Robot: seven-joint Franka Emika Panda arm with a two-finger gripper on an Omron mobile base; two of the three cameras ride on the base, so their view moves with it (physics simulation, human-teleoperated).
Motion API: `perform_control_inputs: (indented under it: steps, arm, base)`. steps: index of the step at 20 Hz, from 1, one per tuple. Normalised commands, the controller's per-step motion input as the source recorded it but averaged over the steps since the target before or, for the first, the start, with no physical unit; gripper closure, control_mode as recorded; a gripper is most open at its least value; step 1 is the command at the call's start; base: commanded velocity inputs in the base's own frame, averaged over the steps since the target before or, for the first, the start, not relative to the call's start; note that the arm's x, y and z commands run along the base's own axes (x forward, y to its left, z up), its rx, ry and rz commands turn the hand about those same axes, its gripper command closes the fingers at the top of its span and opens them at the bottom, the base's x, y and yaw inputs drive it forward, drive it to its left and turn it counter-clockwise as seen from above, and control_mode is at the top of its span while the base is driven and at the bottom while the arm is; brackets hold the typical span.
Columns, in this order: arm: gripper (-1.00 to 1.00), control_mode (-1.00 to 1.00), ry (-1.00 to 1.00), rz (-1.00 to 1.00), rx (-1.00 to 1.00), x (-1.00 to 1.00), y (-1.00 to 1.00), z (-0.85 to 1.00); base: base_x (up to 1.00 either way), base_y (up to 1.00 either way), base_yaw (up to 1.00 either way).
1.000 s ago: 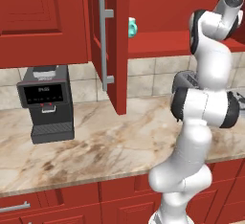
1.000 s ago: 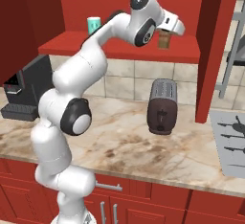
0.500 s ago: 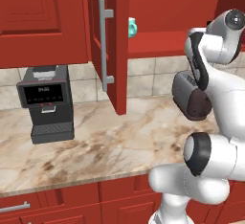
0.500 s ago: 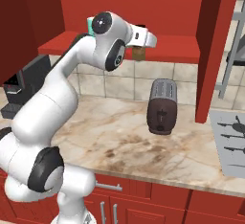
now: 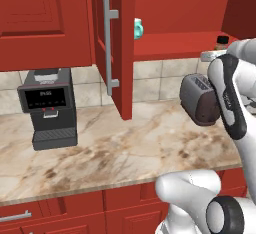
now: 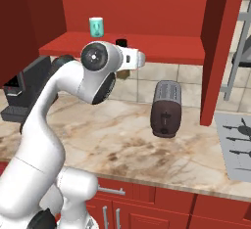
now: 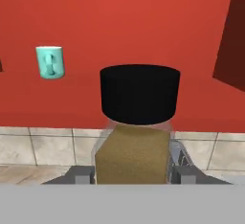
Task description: Take the cinnamon bottle from the cabinet and place it on the dining table, next to the plate with the cupcake. Then take the chocolate from the dining counter and place it on the cupcake plate.
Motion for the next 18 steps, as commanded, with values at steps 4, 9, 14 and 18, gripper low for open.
perform_control_inputs:
  steps: [4,9,14,18]
  arm:
    - [1.00,-1.00,0.00,0.29,0.00,-1.00,0.26,0.00]
    - [1.00,-1.00,0.01,0.32,0.00,-1.00,0.05,-0.10]
    - [1.00,-1.00,0.03,0.14,-0.01,-0.70,0.11,-0.39]
    - [1.00,-1.00,0.00,0.02,0.00,-0.26,0.00,-0.04]
  base:
    - [0.00,0.00,0.00]
    - [0.00,0.00,0.00]
    - [0.00,0.00,0.00]
    - [0.00,0.00,0.00]
